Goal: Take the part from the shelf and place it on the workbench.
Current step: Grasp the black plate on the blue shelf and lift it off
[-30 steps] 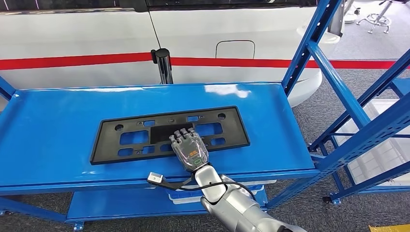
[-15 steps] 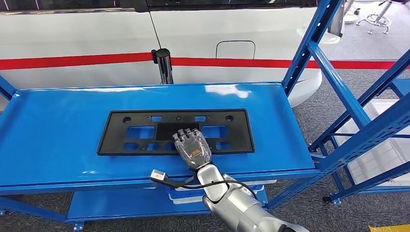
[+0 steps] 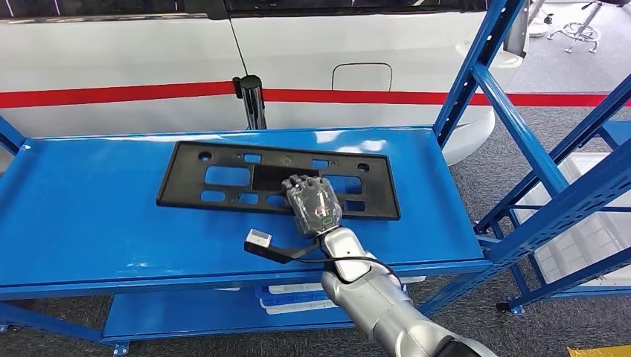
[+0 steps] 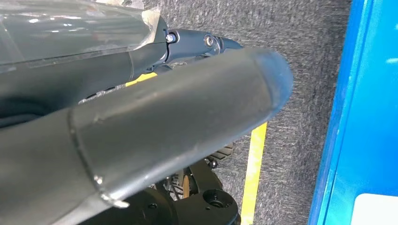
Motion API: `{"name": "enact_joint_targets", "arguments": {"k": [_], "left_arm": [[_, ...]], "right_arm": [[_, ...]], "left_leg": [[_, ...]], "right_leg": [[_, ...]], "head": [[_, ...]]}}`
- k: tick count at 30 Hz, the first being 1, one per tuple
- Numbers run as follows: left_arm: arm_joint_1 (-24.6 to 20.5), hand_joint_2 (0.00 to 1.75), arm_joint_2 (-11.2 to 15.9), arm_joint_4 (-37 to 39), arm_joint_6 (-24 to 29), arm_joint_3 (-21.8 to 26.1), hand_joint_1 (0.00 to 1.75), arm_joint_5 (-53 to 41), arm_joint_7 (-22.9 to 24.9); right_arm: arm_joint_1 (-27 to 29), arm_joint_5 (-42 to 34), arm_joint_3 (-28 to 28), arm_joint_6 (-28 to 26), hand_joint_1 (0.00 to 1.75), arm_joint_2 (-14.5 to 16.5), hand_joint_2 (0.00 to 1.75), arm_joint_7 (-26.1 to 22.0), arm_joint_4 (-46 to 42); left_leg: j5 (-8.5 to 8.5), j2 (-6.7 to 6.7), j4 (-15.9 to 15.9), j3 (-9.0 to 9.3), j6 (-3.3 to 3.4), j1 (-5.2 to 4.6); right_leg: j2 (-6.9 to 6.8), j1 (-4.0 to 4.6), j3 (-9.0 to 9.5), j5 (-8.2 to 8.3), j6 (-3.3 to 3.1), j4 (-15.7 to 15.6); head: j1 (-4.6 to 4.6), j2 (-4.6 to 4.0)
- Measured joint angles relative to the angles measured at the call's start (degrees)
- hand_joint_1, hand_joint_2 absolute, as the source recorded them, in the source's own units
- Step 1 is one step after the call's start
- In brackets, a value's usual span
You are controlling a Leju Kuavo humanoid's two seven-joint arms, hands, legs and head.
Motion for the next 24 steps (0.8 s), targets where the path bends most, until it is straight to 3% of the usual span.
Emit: {"name": "enact_joint_targets", "arguments": {"k": [3, 5, 7, 10, 15, 19, 24], "left_arm": [[0.0, 0.00, 0.1, 0.0, -0.4, 0.0, 0.00, -0.2, 0.0], [0.0, 0.00, 0.3, 0.0, -0.7, -0.4, 0.00, -0.1, -1.0], [0.0, 0.00, 0.5, 0.0, -1.1, -0.8, 0.00, 0.7, -2.4], [0.0, 0.00, 0.6, 0.0, -1.6, -0.8, 0.00, 1.4, -3.1], [0.0, 0.00, 0.8, 0.0, -1.8, -0.8, 0.00, 1.6, -3.2], [0.0, 1.75, 0.8, 0.0, -2.3, -0.8, 0.00, 1.7, -3.5], [0.2, 1.75, 0.9, 0.0, -4.0, -0.7, 0.00, 2.4, -4.4]], "right_arm": [[-0.8, -11.0, -7.0, 0.0, 1.75, 0.1, 1.75, -11.8, -2.9], [-0.8, -20.4, -17.3, 0.0, 1.75, -0.2, 1.75, -22.0, -16.3], [0.3, -29.5, -23.1, 0.5, 1.75, -1.4, 1.75, -28.1, -32.9], [1.0, -37.0, -23.9, 1.7, 1.75, -2.9, 1.75, -30.1, -42.5], [1.8, -38.4, -23.9, 2.1, 1.75, -4.2, 1.75, -30.5, -47.3], [2.0, -45.1, -23.7, 4.4, 1.75, -5.0, 1.75, -32.0, -48.8], [4.5, -74.4, -22.3, 17.6, 1.75, -7.3, 1.75, -37.0, -52.6]], "left_leg": [[0.01, 0.00, 0.0, 0.02, 0.00, 0.00], [0.01, -0.03, 0.0, -0.01, 0.01, -0.01], [-0.02, -0.07, 0.0, -0.09, -0.02, -0.03], [-0.08, -0.04, 0.0, -0.12, -0.07, -0.03], [-0.10, -0.03, 0.0, -0.11, -0.11, 0.04], [-0.09, -0.03, 0.0, -0.11, -0.12, 0.06], [-0.10, -0.10, 0.0, -0.13, -0.12, 0.05]], "right_leg": [[0.00, 0.00, 0.03, 0.02, 0.02, 0.0], [-0.03, 0.00, 0.02, 0.03, 0.04, 0.0], [-0.06, -0.01, -0.04, 0.02, 0.06, 0.0], [-0.06, -0.01, -0.08, -0.01, 0.05, 0.0], [-0.06, 0.02, -0.09, -0.01, 0.04, 0.0], [-0.06, 0.03, -0.08, -0.02, 0.03, 0.0], [-0.09, 0.03, -0.08, -0.03, 0.02, 0.0]], "head": [[-0.01, -0.01], [-0.01, -0.01], [0.00, -0.01], [-0.01, -0.01], [-0.01, -0.01], [-0.01, -0.01], [-0.02, -0.01]]}}
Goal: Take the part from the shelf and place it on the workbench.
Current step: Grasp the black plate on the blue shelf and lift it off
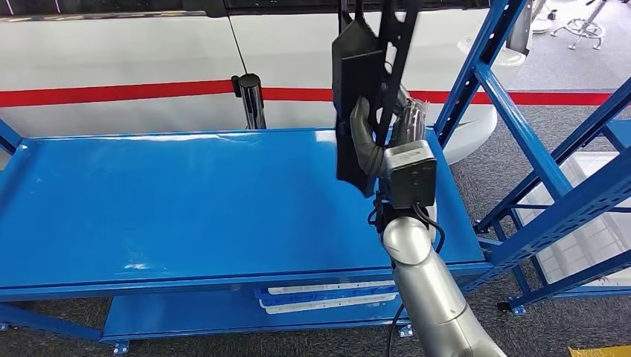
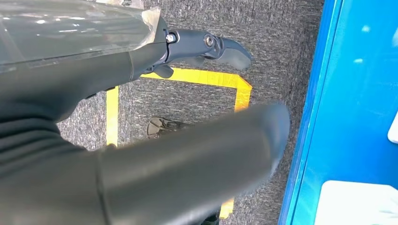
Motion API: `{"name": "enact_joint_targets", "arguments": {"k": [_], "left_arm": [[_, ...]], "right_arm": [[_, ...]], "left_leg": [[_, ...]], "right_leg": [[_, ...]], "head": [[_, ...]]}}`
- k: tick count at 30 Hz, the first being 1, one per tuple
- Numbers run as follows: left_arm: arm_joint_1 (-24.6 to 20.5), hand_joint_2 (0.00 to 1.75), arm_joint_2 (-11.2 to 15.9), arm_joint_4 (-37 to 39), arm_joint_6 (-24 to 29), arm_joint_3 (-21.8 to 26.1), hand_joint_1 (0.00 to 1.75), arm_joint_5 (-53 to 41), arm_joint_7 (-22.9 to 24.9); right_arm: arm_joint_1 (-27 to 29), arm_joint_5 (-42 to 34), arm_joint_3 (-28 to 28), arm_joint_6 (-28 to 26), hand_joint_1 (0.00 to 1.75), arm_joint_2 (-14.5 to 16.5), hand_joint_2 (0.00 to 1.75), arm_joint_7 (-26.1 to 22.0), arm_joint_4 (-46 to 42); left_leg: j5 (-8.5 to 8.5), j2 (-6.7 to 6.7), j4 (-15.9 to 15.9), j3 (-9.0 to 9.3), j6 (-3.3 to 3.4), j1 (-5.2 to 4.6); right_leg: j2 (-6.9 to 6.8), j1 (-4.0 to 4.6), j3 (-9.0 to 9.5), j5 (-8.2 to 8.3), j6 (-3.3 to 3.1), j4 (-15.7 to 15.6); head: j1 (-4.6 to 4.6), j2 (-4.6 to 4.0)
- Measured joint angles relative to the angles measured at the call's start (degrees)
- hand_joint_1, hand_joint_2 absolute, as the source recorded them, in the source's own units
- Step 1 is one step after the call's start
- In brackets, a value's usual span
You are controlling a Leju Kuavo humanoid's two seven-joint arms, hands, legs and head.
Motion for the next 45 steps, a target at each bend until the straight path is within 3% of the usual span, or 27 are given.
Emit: {"name": "enact_joint_targets", "arguments": {"k": [4, 11, 24, 32, 34, 37, 38, 39, 40, 42, 43, 45], "left_arm": [[0.2, 1.75, 0.1, 0.0, 1.0, 0.6, 0.00, 0.6, -0.4], [0.4, 1.75, 0.2, 0.0, 2.1, 1.3, 0.00, 0.8, 1.8], [0.6, 1.75, 0.2, 0.1, 2.1, 1.9, 0.00, 1.3, 3.1], [0.7, 1.75, 0.6, 0.1, 1.0, 2.3, 0.00, 0.8, 3.0], [0.7, 1.75, 0.6, 0.1, 0.7, 2.3, 0.00, 0.7, 3.0], [0.7, 1.75, 0.7, 0.1, -0.2, 2.3, 0.00, 0.6, 3.1], [0.7, 1.75, 0.7, 0.1, -0.7, 2.3, 0.00, 0.6, 3.4], [0.7, 1.75, 0.7, 0.2, -1.1, 2.3, 0.00, 0.5, 3.7], [0.8, 1.75, 0.7, 0.2, -1.6, 2.3, 0.00, 0.3, 4.1], [0.8, 1.75, 0.8, 0.3, -2.2, 2.3, 0.00, -0.2, 5.2], [0.8, 1.75, 0.8, 0.4, -2.4, 2.3, 0.00, -0.4, 5.8], [0.8, 1.75, 1.0, 0.5, -2.8, 2.2, 0.00, -0.8, 6.7]], "right_arm": [[3.1, -11.2, 1.6, 6.5, 1.75, -2.2, 1.75, -3.1, -2.7], [6.2, -16.5, 6.4, 11.9, 1.75, -4.8, 1.75, -4.2, -5.3], [10.5, -16.8, 10.8, 11.6, 1.75, -7.8, 1.75, -5.9, -9.1], [11.6, -15.0, 11.7, 10.3, 1.75, -8.8, 1.75, -6.3, -11.5], [11.7, -14.7, 11.8, 10.1, 1.75, -8.9, 1.75, -6.3, -11.9], [12.1, -14.4, 12.0, 9.8, 1.75, -9.2, 1.75, -6.3, -12.1], [12.3, -14.3, 12.1, 9.8, 1.75, -9.3, 1.75, -6.3, -12.1], [12.4, -14.2, 12.1, 9.7, 1.75, -9.4, 1.75, -6.3, -12.1], [12.5, -14.1, 12.1, 9.7, 1.75, -9.5, 1.75, -6.3, -12.1], [12.5, -13.9, 12.2, 9.7, 1.75, -9.7, 1.75, -6.2, -12.2], [12.5, -13.8, 12.3, 9.8, 1.75, -9.7, 1.75, -6.2, -12.2], [12.6, -13.6, 12.4, 9.9, 1.75, -9.7, 1.75, -6.2, -12.3]], "left_leg": [[-0.03, 0.00, 0.0, -0.03, -0.01, -0.03], [-0.05, 0.00, 0.0, -0.03, -0.04, 0.00], [-0.12, -0.01, 0.1, -0.04, 0.01, -0.08], [-0.28, 0.05, -0.3, 0.17, 0.89, -0.32], [0.09, 0.25, -0.8, 0.48, 1.26, 0.10], [0.23, 0.40, -0.9, 0.48, 1.41, 0.36], [0.22, 0.40, -0.9, 0.43, 1.39, 0.39], [0.22, 0.39, -0.9, 0.40, 1.35, 0.45], [0.23, 0.38, -0.9, 0.40, 1.26, 0.55], [0.29, 0.33, -0.8, 0.41, 0.77, 0.72], [0.37, 0.29, -0.8, 0.41, 0.38, 0.75], [0.62, 0.22, -0.7, 0.36, -0.53, 0.67]], "right_leg": [[0.00, 0.00, -0.01, 0.00, 0.00, 0.0], [0.00, 0.00, -0.03, -0.01, 0.00, 0.0], [-0.01, -0.09, -0.01, -0.02, -0.01, -0.1], [-0.02, -0.67, 0.11, -0.36, 0.51, 0.0], [-0.07, -0.66, -0.90, -1.94, 0.56, 2.6], [-0.10, -0.97, -6.44, -6.57, 0.22, 13.2], [-0.10, -1.11, -7.88, -7.07, 0.45, 15.6], [-0.11, -1.27, -8.35, -6.55, 0.94, 16.0], [-0.12, -1.49, -7.70, -5.14, 1.61, 14.2], [-0.29, -1.99, -4.29, -1.40, 2.81, 6.7], [-0.33, -1.95, -2.85, 0.20, 2.92, 3.8], [-0.32, -1.57, -2.10, 1.63, 2.30, 1.8]], "head": [[0.01, 0.00], [0.00, 0.00], [0.00, 0.00], [-0.02, 0.00], [0.10, 0.00], [0.32, 0.00], [0.32, 0.00], [0.34, 0.00], [0.35, 0.00], [0.38, 0.00], [0.39, 0.00], [0.39, 0.01]]}}
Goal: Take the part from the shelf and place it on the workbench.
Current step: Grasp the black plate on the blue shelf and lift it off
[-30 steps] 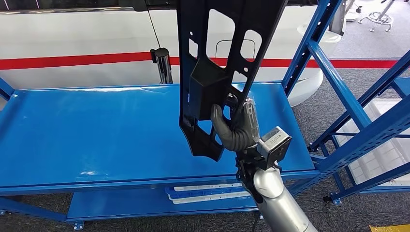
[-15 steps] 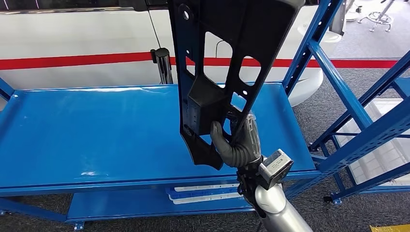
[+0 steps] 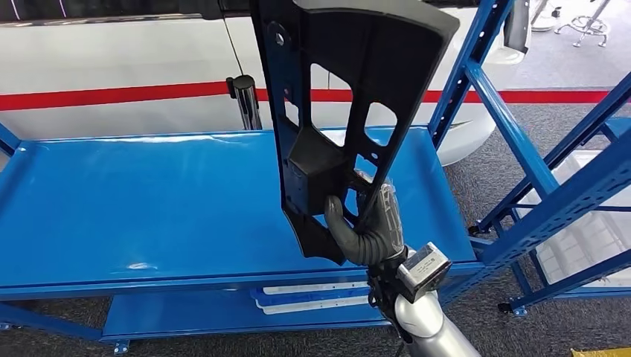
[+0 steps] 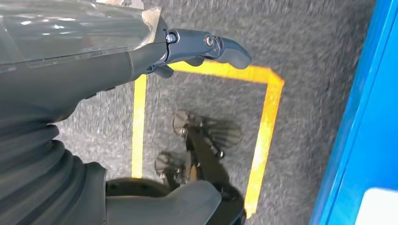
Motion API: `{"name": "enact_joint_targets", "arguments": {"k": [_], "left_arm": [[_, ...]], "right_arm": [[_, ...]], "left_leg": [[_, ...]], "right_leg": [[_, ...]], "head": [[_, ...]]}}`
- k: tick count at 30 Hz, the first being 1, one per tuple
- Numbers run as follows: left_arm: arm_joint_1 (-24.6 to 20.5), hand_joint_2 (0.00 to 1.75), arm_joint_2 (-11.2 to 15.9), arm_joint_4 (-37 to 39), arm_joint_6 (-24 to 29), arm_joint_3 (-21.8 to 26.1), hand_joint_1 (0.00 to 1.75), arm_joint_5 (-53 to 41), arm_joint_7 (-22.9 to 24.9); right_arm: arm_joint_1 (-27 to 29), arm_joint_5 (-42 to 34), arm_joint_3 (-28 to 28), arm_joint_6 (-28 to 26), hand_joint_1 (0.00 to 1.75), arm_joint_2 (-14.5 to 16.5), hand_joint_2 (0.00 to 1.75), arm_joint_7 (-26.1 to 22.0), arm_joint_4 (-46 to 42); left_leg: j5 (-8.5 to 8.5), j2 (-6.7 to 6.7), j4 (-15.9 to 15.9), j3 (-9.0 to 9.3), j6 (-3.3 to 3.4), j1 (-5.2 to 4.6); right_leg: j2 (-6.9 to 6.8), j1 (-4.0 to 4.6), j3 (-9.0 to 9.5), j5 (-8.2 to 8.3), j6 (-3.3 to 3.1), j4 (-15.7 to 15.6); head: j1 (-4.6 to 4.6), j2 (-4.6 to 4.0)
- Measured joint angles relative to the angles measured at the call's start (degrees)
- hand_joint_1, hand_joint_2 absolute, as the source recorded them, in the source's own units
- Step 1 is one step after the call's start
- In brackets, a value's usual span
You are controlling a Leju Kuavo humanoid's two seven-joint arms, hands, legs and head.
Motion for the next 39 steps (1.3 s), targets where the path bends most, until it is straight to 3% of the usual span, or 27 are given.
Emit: {"name": "enact_joint_targets", "arguments": {"k": [3, 5, 7, 8, 9, 10, 12, 14, 16, 18, 20, 22, 23, 24, 25, 26, 28, 30, 33, 34, 36, 38, 39], "left_arm": [[0.1, 1.75, 0.2, 0.0, -0.8, -0.1, 0.00, -0.4, 1.5], [0.2, 1.75, 0.2, 0.0, -1.4, -0.1, 0.00, -0.6, 2.5], [0.2, 1.75, 0.2, 0.0, -1.9, -0.1, 0.00, -0.6, 3.0], [0.2, 1.75, 0.2, 0.0, -1.9, -0.1, 0.00, -0.7, 3.2], [0.2, 1.75, 0.2, 0.0, -2.0, -0.1, 0.00, -0.7, 3.3], [0.2, 1.75, 0.2, 0.1, -2.0, -0.1, 0.00, -0.7, 3.3], [0.1, 1.75, 0.2, 0.1, -2.0, -0.1, 0.00, -0.7, 3.3], [-0.1, 1.75, 0.3, 0.0, -2.0, -0.1, 0.00, -0.7, 3.3], [-0.1, 1.75, 0.3, 0.0, -2.0, -0.1, 0.00, -0.7, 3.3], [-0.2, 1.75, 0.3, 0.1, -2.0, -0.1, 0.00, -0.8, 3.3], [-0.3, 1.75, 0.3, 0.1, -1.9, -0.1, 0.00, -0.9, 3.4], [-0.3, 1.75, 0.3, 0.1, -1.7, -0.2, 0.00, -1.0, 3.5], [-0.3, 1.75, 0.3, 0.1, -1.7, -0.2, 0.00, -1.0, 3.5], [-0.3, 1.75, 0.3, 0.1, -1.7, -0.2, 0.00, -1.0, 3.6], [-0.3, 1.75, 0.2, 0.1, -1.7, -0.2, 0.00, -1.0, 3.6], [-0.3, 1.75, 0.2, 0.1, -1.7, -0.2, 0.00, -1.0, 3.6], [-0.4, 1.75, 0.1, 0.1, -1.7, -0.2, 0.00, -1.0, 3.7], [-0.4, 1.75, 0.1, 0.0, -1.7, -0.2, 0.00, -1.0, 3.8], [-0.4, 1.75, 0.1, 0.0, -1.6, -0.2, 0.00, -1.0, 3.8], [-0.4, 1.75, 0.1, 0.0, -1.6, -0.2, 0.00, -1.0, 3.8], [-0.4, 1.75, 0.0, 0.1, -1.5, -0.2, 0.00, -0.9, 3.9], [-0.5, 1.75, 0.0, 0.1, -1.4, -0.2, 0.00, -0.8, 3.9], [-0.5, 1.75, -0.1, 0.1, -1.3, -0.2, 0.00, -0.7, 3.9]], "right_arm": [[-0.1, 0.1, 0.1, 0.2, 1.75, 0.0, 1.75, 0.0, 0.0], [-0.2, 0.2, 0.2, 0.2, 1.75, 0.1, 1.75, 0.1, 0.0], [-0.3, 0.2, 0.2, 0.3, 1.75, 0.1, 1.75, 0.1, 0.0], [-0.3, 0.2, 0.2, 0.3, 1.75, 0.1, 1.75, 0.1, 0.0], [-0.3, 0.2, 0.3, 0.3, 1.75, 0.1, 1.75, 0.1, 0.0], [-0.3, 0.2, 0.3, 0.3, 1.75, 0.1, 1.75, 0.1, 0.0], [-0.3, 0.2, 0.4, 0.3, 1.75, 0.1, 1.75, 0.1, 0.0], [-0.4, 0.2, 0.4, 0.3, 1.75, 0.1, 1.75, 0.1, -0.1], [-0.6, 0.2, 0.4, 0.3, 1.75, 0.1, 1.75, 0.1, -0.1], [-0.6, 0.2, 0.4, 0.3, 1.75, 0.1, 1.75, 0.1, -0.1], [-0.6, 0.3, 0.4, 0.3, 1.75, 0.1, 1.75, 0.2, -0.3], [-0.6, 0.5, 0.3, 0.4, 1.75, 0.0, 1.75, 0.2, -0.5], [-0.5, 0.6, 0.3, 0.6, 1.75, 0.0, 1.75, 0.3, -0.5], [-0.5, 0.7, 0.2, 0.9, 1.75, 0.0, 1.75, 0.3, -0.5], [-0.5, 0.7, 0.2, 1.1, 1.75, 0.0, 1.75, 0.3, -0.5], [-0.4, 0.8, 0.1, 1.3, 1.75, 0.0, 1.75, 0.3, -0.5], [-0.5, 1.0, 0.0, 1.5, 1.75, 0.0, 1.75, 0.2, -0.6], [-0.4, 1.4, -0.2, 2.0, 1.75, 0.0, 1.75, -0.2, -0.9], [-0.1, 2.0, -0.6, 2.5, 1.75, 0.1, 1.75, -0.7, -1.3], [0.0, 2.2, -0.7, 2.6, 1.75, 0.1, 1.75, -0.9, -1.3], [0.1, 2.6, -0.7, 2.9, 1.75, 0.1, 1.75, -1.2, -1.6], [0.1, 2.8, -0.7, 3.2, 1.75, 0.1, 1.75, -1.3, -1.7], [0.2, 2.8, -0.7, 3.3, 1.75, 0.1, 1.75, -1.4, -1.8]], "left_leg": [[-0.36, -0.03, 0.6, -0.53, -1.11, 0.29], [-3.92, 0.20, 4.3, -2.04, -1.57, 0.59], [-8.60, 0.37, 11.1, -4.19, -1.94, 0.70], [-9.93, 0.38, 13.8, -4.79, -2.09, 0.76], [-10.15, 0.40, 14.9, -4.54, -2.14, 0.80], [-9.35, 0.41, 13.9, -3.22, -2.08, 0.83], [-6.83, 0.40, 7.1, 1.87, -1.60, 0.79], [-5.70, 0.35, 1.1, 5.79, -0.93, 0.42], [-5.46, 0.33, -0.3, 6.36, -0.31, -0.15], [-4.46, 0.52, -1.0, 6.02, 0.47, -0.13], [-3.13, 0.79, -1.7, 5.20, 1.27, 0.14], [-2.08, 0.93, -1.7, 3.85, 1.60, 0.15], [-1.56, 0.99, -1.7, 3.14, 1.57, 0.17], [-1.04, 1.05, -1.7, 2.40, 1.43, 0.24], [-0.54, 1.10, -1.6, 1.69, 1.21, 0.34], [-0.08, 1.12, -1.5, 1.03, 0.89, 0.50], [0.62, 1.13, -1.0, -0.20, 0.09, 0.72], [1.31, 1.10, -0.3, -1.07, -0.75, 0.64], [1.80, 1.01, 0.1, -1.62, -1.56, 0.82], [0.63, 0.99, 0.9, -2.00, -1.72, 1.03], [-4.43, 0.87, 5.5, -3.53, -1.99, 1.29], [-9.29, 0.77, 12.0, -5.21, -2.16, 1.30], [-10.43, 0.73, 14.7, -5.71, -2.19, 1.30]], "right_leg": [[0.10, -0.24, -0.79, 0.84, -1.58, -0.1], [-0.02, -0.37, -1.37, 1.50, -2.80, -0.2], [-0.20, 0.20, -2.09, 2.03, -3.71, -0.2], [-0.28, 0.48, -2.47, 2.28, -4.03, -0.1], [-0.32, 0.72, -2.84, 2.54, -4.23, -0.1], [-0.34, 0.91, -3.18, 2.79, -4.34, 0.0], [-0.34, 1.17, -3.62, 3.23, -4.25, 0.0], [-0.38, 1.34, -3.87, 3.68, -3.84, 0.1], [-0.45, 1.25, -4.04, 4.22, -3.16, 0.0], [-0.44, 1.22, -4.48, 4.19, -2.48, 0.3], [-0.37, 1.22, -5.95, 1.47, -2.56, 3.2], [-0.33, 0.84, -8.11, -3.05, -2.98, 9.8], [-0.33, 0.58, -8.84, -4.54, -2.86, 13.1], [-0.34, 0.32, -8.87, -4.97, -2.40, 15.0], [-0.34, 0.04, -7.98, -4.44, -1.69, 15.0], [-0.35, -0.28, -6.08, -3.24, -0.86, 12.9], [-0.33, -0.76, -0.67, -1.45, 0.39, 5.2], [-0.17, -0.53, 2.28, -1.57, 0.45, 0.0], [-0.14, -0.42, 1.64, -1.41, -0.74, -0.6], [-0.21, -0.51, 1.38, -1.00, -1.42, -0.5], [-0.35, -0.37, 0.48, 0.05, -2.95, -0.5], [-0.38, 0.12, -0.57, 1.00, -3.80, -0.5], [-0.40, 0.35, -1.11, 1.42, -3.95, -0.4]], "head": [[-0.06, 0.00], [-0.19, -0.01], [-0.32, -0.01], [-0.30, 0.00], [-0.32, 0.00], [-0.31, 0.00], [-0.32, -0.01], [-0.22, 0.00], [-0.24, 0.00], [-0.32, -0.01], [-0.14, -0.01], [0.02, -0.01], [0.08, -0.01], [0.13, -0.01], [0.17, 0.00], [0.20, 0.00], [0.29, -0.01], [0.35, -0.01], [0.29, -0.01], [0.22, -0.01], [0.05, 0.00], [-0.10, 0.00], [-0.11, -0.01]]}}
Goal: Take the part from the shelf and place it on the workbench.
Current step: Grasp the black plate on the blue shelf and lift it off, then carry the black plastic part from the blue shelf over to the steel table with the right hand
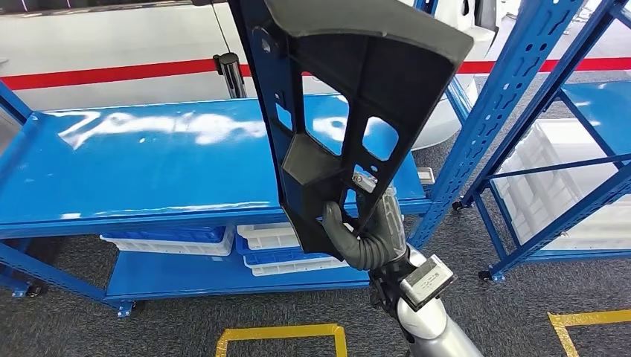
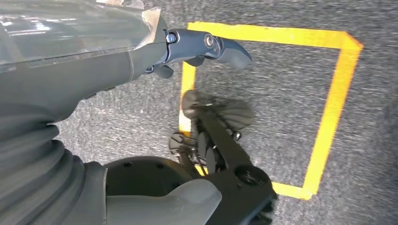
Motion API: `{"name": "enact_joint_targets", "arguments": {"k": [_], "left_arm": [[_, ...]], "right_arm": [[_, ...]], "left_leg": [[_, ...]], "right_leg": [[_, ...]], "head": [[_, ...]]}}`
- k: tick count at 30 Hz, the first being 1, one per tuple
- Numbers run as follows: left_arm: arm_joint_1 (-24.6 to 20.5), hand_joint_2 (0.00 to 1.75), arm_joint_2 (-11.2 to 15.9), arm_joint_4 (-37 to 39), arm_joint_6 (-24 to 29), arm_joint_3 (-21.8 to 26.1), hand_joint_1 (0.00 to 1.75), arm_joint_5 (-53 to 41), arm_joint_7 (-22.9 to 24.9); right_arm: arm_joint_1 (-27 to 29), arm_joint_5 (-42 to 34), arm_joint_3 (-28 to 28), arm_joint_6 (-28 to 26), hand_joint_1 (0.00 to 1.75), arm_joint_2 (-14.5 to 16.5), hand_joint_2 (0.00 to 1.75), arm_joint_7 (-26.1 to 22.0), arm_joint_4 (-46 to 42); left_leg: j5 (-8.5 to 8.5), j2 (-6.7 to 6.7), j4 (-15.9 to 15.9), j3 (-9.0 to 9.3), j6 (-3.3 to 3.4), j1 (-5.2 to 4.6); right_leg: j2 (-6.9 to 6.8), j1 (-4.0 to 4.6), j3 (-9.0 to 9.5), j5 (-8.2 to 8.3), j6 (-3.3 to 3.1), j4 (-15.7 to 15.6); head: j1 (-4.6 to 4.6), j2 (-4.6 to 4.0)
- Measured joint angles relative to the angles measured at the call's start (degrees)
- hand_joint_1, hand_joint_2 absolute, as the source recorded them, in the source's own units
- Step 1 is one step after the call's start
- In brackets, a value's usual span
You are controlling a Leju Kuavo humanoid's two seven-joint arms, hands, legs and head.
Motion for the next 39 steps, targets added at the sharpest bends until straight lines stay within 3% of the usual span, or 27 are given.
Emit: {"name": "enact_joint_targets", "arguments": {"k": [2, 3, 4, 6, 8, 10, 11, 12, 14, 15, 16, 17, 18, 20, 21, 23, 25, 26, 27, 28, 30, 31, 32, 33, 35, 37, 39], "left_arm": [[0.0, 1.75, 0.0, 0.0, 0.2, 0.0, 0.00, 0.2, 0.0], [0.0, 1.75, 0.0, 0.0, 0.3, 0.0, 0.00, 0.3, 0.0], [-0.1, 1.75, 0.0, 0.0, 0.4, 0.0, 0.00, 0.3, 0.1], [-0.2, 1.75, 0.0, 0.0, 0.4, 0.0, 0.00, 0.4, 0.1], [-0.4, 1.75, 0.0, 0.0, 0.5, 0.0, 0.00, 0.5, 0.0], [-0.4, 1.75, -0.1, 0.0, 0.5, 0.0, 0.00, 0.5, 0.0], [-0.4, 1.75, -0.1, 0.0, 0.5, 0.0, 0.00, 0.6, 0.1], [-0.5, 1.75, -0.2, 0.0, 0.6, 0.0, 0.00, 0.7, 0.1], [-0.5, 1.75, -0.3, 0.0, 0.8, 0.0, 0.00, 1.1, 0.1], [-0.6, 1.75, -0.3, 0.0, 0.9, 0.0, 0.00, 1.3, 0.1], [-0.5, 1.75, -0.3, 0.0, 1.0, 0.1, 0.00, 1.4, 0.1], [-0.5, 1.75, -0.3, 0.0, 1.0, 0.1, 0.00, 1.5, 0.1], [-0.5, 1.75, -0.4, 0.0, 1.0, 0.1, 0.00, 1.5, 0.1], [-0.6, 1.75, -0.5, 0.0, 1.0, 0.1, 0.00, 1.5, 0.1], [-0.6, 1.75, -0.6, 0.0, 1.0, 0.1, 0.00, 1.5, 0.1], [-0.6, 1.75, -0.6, 0.0, 1.0, 0.1, 0.00, 1.5, 0.1], [-0.5, 1.75, -0.6, 0.0, 1.0, 0.1, 0.00, 1.5, 0.1], [-0.4, 1.75, -0.6, 0.0, 1.0, 0.1, 0.00, 1.5, 0.1], [-0.4, 1.75, -0.6, 0.0, 1.0, 0.1, 0.00, 1.5, 0.1], [-0.3, 1.75, -0.6, 0.0, 1.0, 0.1, 0.00, 1.5, 0.1], [-0.3, 1.75, -0.6, 0.0, 1.0, 0.1, 0.00, 1.5, 0.1], [-0.3, 1.75, -0.6, 0.0, 1.0, 0.1, 0.00, 1.5, 0.0], [-0.3, 1.75, -0.6, 0.0, 1.0, 0.1, 0.00, 1.5, 0.0], [-0.4, 1.75, -0.6, 0.0, 1.0, 0.1, 0.00, 1.5, 0.0], [-0.4, 1.75, -0.6, 0.0, 1.0, 0.1, 0.00, 1.4, 0.0], [-0.5, 1.75, -0.6, 0.0, 0.8, 0.1, 0.00, 1.3, -0.1], [-0.6, 1.75, -0.6, 0.0, 0.6, 0.1, 0.00, 1.0, -0.3]], "right_arm": [[0.3, 0.0, 0.0, 0.1, 1.75, 0.0, 1.75, -0.2, 0.0], [0.4, -0.1, 0.0, 0.1, 1.75, 0.0, 1.75, -0.5, 0.0], [0.5, -0.3, 0.0, 0.2, 1.75, -0.1, 1.75, -0.8, 0.0], [0.8, -0.7, 0.0, 0.3, 1.75, -0.1, 1.75, -1.4, -0.2], [0.9, -1.1, 0.0, 0.5, 1.75, -0.2, 1.75, -1.9, -0.4], [1.2, -1.2, -0.1, 0.6, 1.75, -0.4, 1.75, -2.3, -0.4], [1.3, -1.3, -0.1, 0.7, 1.75, -0.5, 1.75, -2.4, -0.5], [1.5, -1.3, -0.1, 0.8, 1.75, -0.6, 1.75, -2.5, -0.5], [1.7, -1.3, -0.1, 1.0, 1.75, -0.8, 1.75, -2.9, -0.5], [1.8, -1.3, 0.0, 1.0, 1.75, -0.9, 1.75, -3.0, -0.5], [1.9, -1.2, 0.0, 1.0, 1.75, -1.0, 1.75, -3.2, -0.5], [2.0, -1.2, 0.0, 1.1, 1.75, -1.1, 1.75, -3.2, -0.5], [2.0, -1.2, 0.0, 1.1, 1.75, -1.2, 1.75, -3.3, -0.5], [2.0, -1.2, 0.0, 1.1, 1.75, -1.2, 1.75, -3.3, -0.5], [2.0, -1.2, 0.0, 1.1, 1.75, -1.2, 1.75, -3.3, -0.5], [1.9, -1.2, 0.0, 1.1, 1.75, -1.2, 1.75, -3.4, -0.5], [2.0, -1.2, 0.0, 1.1, 1.75, -1.2, 1.75, -3.5, -0.4], [2.0, -1.2, 0.0, 1.1, 1.75, -1.2, 1.75, -3.5, -0.4], [2.0, -1.2, 0.0, 1.1, 1.75, -1.1, 1.75, -3.5, -0.4], [2.0, -1.2, 0.0, 1.1, 1.75, -1.1, 1.75, -3.6, -0.4], [2.0, -1.0, 0.0, 1.1, 1.75, -1.0, 1.75, -3.8, -0.4], [2.0, -0.9, 0.1, 1.1, 1.75, -1.0, 1.75, -3.8, -0.4], [2.0, -0.8, 0.1, 1.1, 1.75, -1.0, 1.75, -3.9, -0.4], [2.1, -0.6, 0.1, 1.1, 1.75, -1.0, 1.75, -3.9, -0.4], [2.2, -0.5, 0.2, 1.1, 1.75, -1.0, 1.75, -4.0, -0.4], [2.3, -0.4, 0.3, 1.1, 1.75, -1.0, 1.75, -4.1, -0.4], [2.5, -0.1, 0.3, 0.9, 1.75, -1.0, 1.75, -4.2, -0.5]], "left_leg": [[0.84, 0.00, 1.7, 0.89, 0.25, -0.01], [2.21, 0.00, 0.4, 2.58, 0.57, -0.05], [3.67, -0.06, -2.5, 5.15, 1.06, -0.17], [4.63, -0.21, -10.4, 10.85, 2.13, -0.64], [4.15, -0.32, -15.0, 13.50, 2.77, -1.30], [4.95, -0.17, -16.2, 13.32, 3.29, -1.61], [5.65, -0.01, -16.6, 12.93, 3.60, -1.59], [6.45, 0.18, -17.0, 12.39, 3.98, -1.50], [7.94, 0.41, -17.2, 10.75, 4.34, -1.45], [8.66, 0.48, -17.2, 9.80, 4.41, -1.46], [9.42, 0.54, -17.1, 8.78, 4.31, -1.47], [10.16, 0.61, -17.1, 7.76, 4.19, -1.45], [10.90, 0.67, -17.0, 6.71, 3.99, -1.39], [12.22, 0.69, -16.6, 4.75, 3.36, -1.29], [12.75, 0.67, -16.2, 3.96, 2.99, -1.32], [13.70, 0.61, -15.5, 3.07, 2.35, -1.48], [14.42, 0.57, -15.3, 2.66, 1.81, -1.30], [13.74, 0.52, -14.9, 2.31, 1.52, -1.06], [11.89, 0.47, -13.7, 1.77, 1.19, -0.84], [9.04, 0.39, -11.5, 1.09, 0.91, -0.65], [3.05, 0.30, -4.7, -0.32, 0.55, -0.50], [1.73, 0.27, -1.3, -0.66, 0.43, -0.44], [1.78, 0.27, 0.9, -0.51, 0.37, -0.37], [3.02, 0.28, 1.4, 0.55, 0.39, -0.32], [5.86, 0.16, -3.3, 5.39, 0.68, -0.28], [5.83, -0.26, -10.9, 10.94, 1.19, -0.50], [4.97, -0.55, -14.6, 12.92, 1.72, -1.01]], "right_leg": [[-0.01, 0.42, -1.03, 0.80, -0.08, 0.0], [0.00, 0.64, -1.62, 1.29, -0.08, 0.0], [0.02, 0.82, -2.12, 1.75, -0.04, 0.0], [0.04, 1.10, -2.80, 2.58, 0.28, 0.0], [-0.09, 0.97, -3.21, 3.43, 1.07, 0.0], [-0.19, 0.74, -3.72, 4.07, 1.90, 0.0], [-0.15, 0.70, -4.22, 3.55, 2.06, 0.4], [-0.10, 0.75, -4.92, 2.25, 1.95, 1.5], [0.01, 0.57, -6.80, -2.68, 1.37, 6.9], [0.02, 0.41, -7.59, -4.75, 1.31, 10.6], [0.02, 0.23, -7.97, -5.78, 1.63, 13.9], [0.03, 0.04, -7.70, -5.36, 2.32, 15.7], [0.03, -0.15, -6.61, -3.94, 3.22, 15.7], [0.02, -0.58, -1.62, -1.62, 4.46, 10.3], [0.09, -0.56, 1.69, -1.93, 4.49, 5.7], [0.22, -0.30, 5.74, -3.94, 3.71, -1.0], [0.23, -0.32, 5.59, -4.28, 2.67, -2.1], [0.16, -0.48, 5.12, -3.82, 2.08, -1.9], [0.06, -0.62, 4.56, -3.25, 1.36, -1.8], [-0.05, -0.72, 3.97, -2.60, 0.68, -1.8], [-0.24, -0.29, 2.85, -1.34, -0.07, -1.7], [-0.30, -0.09, 2.20, -0.72, -0.13, -1.6], [-0.33, 0.08, 1.50, -0.16, -0.10, -1.5], [-0.34, 0.19, 0.67, 0.39, -0.01, -1.4], [-0.31, 0.27, -0.68, 1.17, 0.34, -0.9], [-0.33, 0.43, -1.50, 1.82, 0.97, -0.4], [-0.45, 0.40, -2.03, 2.65, 1.82, -0.4]], "head": [[-0.02, 0.00], [-0.01, 0.00], [-0.02, 0.00], [0.03, 0.00], [0.03, 0.00], [0.02, 0.00], [0.03, 0.00], [0.13, 0.00], [0.33, 0.00], [0.45, 0.00], [0.49, 0.00], [0.50, 0.00], [0.54, 0.00], [0.55, 0.00], [0.54, 0.01], [0.49, 0.02], [0.37, 0.01], [0.30, 0.01], [0.22, 0.00], [0.09, 0.00], [-0.08, 0.01], [-0.15, 0.01], [-0.17, 0.01], [-0.19, 0.00], [-0.21, 0.00], [-0.18, 0.00], [-0.14, 0.00]]}}
